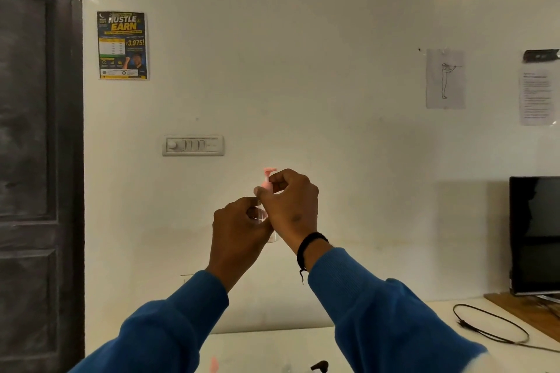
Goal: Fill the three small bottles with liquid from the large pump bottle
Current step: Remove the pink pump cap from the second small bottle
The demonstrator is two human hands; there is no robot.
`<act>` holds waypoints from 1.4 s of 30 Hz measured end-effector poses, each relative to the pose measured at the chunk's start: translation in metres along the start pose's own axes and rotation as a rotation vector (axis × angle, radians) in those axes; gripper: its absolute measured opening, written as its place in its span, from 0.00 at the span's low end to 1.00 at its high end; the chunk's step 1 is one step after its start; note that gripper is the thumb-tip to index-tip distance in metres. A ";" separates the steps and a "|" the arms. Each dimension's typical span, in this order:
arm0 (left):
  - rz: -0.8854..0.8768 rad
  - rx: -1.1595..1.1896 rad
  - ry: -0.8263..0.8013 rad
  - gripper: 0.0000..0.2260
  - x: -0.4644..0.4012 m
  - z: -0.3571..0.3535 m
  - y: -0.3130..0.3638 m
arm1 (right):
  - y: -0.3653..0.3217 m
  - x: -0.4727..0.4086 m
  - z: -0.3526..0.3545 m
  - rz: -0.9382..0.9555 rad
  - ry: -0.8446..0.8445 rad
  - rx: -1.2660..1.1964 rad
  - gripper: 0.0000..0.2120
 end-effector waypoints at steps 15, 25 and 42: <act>0.076 -0.024 -0.013 0.23 -0.004 0.008 -0.004 | -0.030 -0.022 0.015 0.066 -0.212 -0.100 0.33; 0.099 0.003 -0.021 0.24 -0.003 0.015 0.003 | -0.057 -0.045 0.037 0.163 -0.283 0.015 0.11; 0.121 0.138 -0.021 0.20 0.004 0.019 -0.006 | -0.037 -0.036 0.087 0.206 0.226 -0.236 0.08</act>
Point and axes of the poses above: each hand's wrist, its own x-axis away from the middle knuckle, its own z-axis out of the back of the hand, y = z × x, the point moved 3 cm from there along -x, towards the middle knuckle, and after that the axes turned 5 degrees about -y, right-handed, at the moved point
